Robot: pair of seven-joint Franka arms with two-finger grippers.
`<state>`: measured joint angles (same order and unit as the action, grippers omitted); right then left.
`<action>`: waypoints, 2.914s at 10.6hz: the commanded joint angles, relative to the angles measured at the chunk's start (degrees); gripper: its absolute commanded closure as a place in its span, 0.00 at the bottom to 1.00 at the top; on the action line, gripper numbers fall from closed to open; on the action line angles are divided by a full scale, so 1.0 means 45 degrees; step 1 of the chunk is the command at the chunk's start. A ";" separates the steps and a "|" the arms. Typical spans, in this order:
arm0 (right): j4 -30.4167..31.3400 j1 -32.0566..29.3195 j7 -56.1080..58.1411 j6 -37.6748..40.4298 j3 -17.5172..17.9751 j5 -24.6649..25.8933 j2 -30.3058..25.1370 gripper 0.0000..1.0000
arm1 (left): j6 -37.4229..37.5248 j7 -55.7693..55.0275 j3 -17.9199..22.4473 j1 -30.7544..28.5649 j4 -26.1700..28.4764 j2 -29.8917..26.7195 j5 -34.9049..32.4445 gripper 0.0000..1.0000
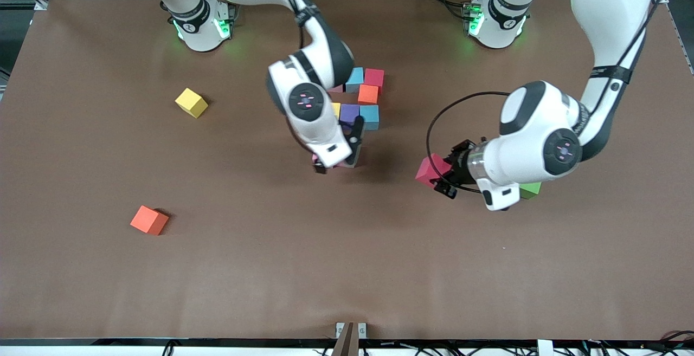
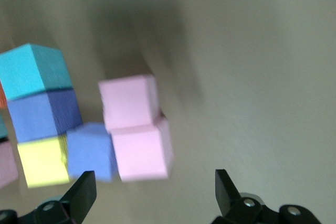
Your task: Form number 2 with 11 blocks
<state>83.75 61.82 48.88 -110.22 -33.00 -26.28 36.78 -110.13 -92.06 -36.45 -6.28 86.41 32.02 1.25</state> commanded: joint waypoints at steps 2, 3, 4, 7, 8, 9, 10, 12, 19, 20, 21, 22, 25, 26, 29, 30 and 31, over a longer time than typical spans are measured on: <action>-0.0035 -0.0958 -0.0139 0.1520 -0.2134 -0.0368 -0.0497 0.00 | -0.0893 -0.2018 0.0035 0.0593 0.0795 -0.0338 -0.0396 0.89; -0.0501 -0.2047 -0.0120 0.2221 -0.2332 -0.0661 -0.0498 0.00 | -0.1400 -0.2545 0.0073 0.0943 0.1107 -0.0280 -0.0667 0.88; -0.0931 -0.3044 -0.0197 0.2731 -0.2334 -0.0664 -0.0498 0.00 | -0.1985 -0.3613 0.0054 0.1237 0.1458 -0.0105 -0.1423 0.88; -0.0994 -0.4516 -0.2144 0.3008 -0.2645 -0.0664 -0.0865 0.00 | -0.3997 -0.5963 0.0054 0.1940 0.2416 0.0326 -0.2329 0.88; -0.0993 -0.4713 -0.3002 0.3686 -0.2995 -0.0664 -0.1004 0.00 | -0.4215 -0.6490 0.0073 0.2078 0.2593 0.0403 -0.2329 0.88; -0.1013 -0.4947 -0.3764 0.4215 -0.3308 -0.0625 -0.1083 0.00 | -0.4392 -0.6959 0.0074 0.2370 0.2633 0.0598 -0.2329 0.88; -0.1013 -0.5084 -0.4023 0.4665 -0.3543 -0.0509 -0.1470 0.00 | -0.4625 -0.7563 0.0132 0.2682 0.2827 0.0754 -0.2561 0.88; -0.1032 -0.5882 -0.4473 0.5388 -0.3604 0.0016 -0.2117 0.00 | -0.5251 -0.8698 0.0132 0.2821 0.3393 0.0891 -0.3788 0.88; -0.1834 -0.9648 -0.7536 0.5606 0.1754 0.3846 -0.4654 0.00 | -0.5624 -1.0186 0.0230 0.3330 0.2792 0.2375 -0.5397 0.88; -0.1717 -1.0294 -0.8257 0.5762 0.2753 0.4041 -0.5025 0.00 | -0.5624 -1.0419 0.0230 0.3523 0.2635 0.2570 -0.5435 0.88; -0.1697 -1.1035 -0.8573 0.5841 0.3769 0.4604 -0.5183 0.00 | -0.5643 -1.0672 0.0249 0.3738 0.2633 0.2669 -0.5512 0.88; -0.1697 -1.1894 -0.8596 0.5841 0.4784 0.4726 -0.5204 0.00 | -0.5643 -1.0675 0.0249 0.3779 0.2614 0.2709 -0.5532 0.88; -0.1677 -1.2371 -0.8558 0.5861 0.5303 0.4961 -0.5224 0.00 | -0.5624 -1.0694 0.0249 0.3779 0.2614 0.2748 -0.5494 0.88; -0.1696 -1.2313 -0.8576 0.5919 0.5302 0.4961 -0.5224 0.00 | -0.5643 -1.0694 0.0249 0.3798 0.2614 0.2806 -0.5494 0.88; -0.1794 -1.2313 -0.8479 0.6310 0.5322 0.4922 -0.5087 0.00 | -0.5643 -1.0694 0.0249 0.3837 0.2614 0.2904 -0.5416 0.88; -0.1775 -1.2370 -0.8460 0.6310 0.5361 0.4903 -0.5087 0.00 | -0.5643 -1.0694 0.0249 0.3896 0.2614 0.2904 -0.5377 0.88; -0.1775 -1.2448 -0.8459 0.6330 0.5516 0.4903 -0.5087 0.00 | -0.5643 -1.0694 0.0249 0.3915 0.2595 0.2904 -0.5376 0.88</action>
<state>75.39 7.32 11.45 -82.20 -10.27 -5.39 14.44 -135.21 -138.55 -35.51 10.45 99.03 44.08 -22.27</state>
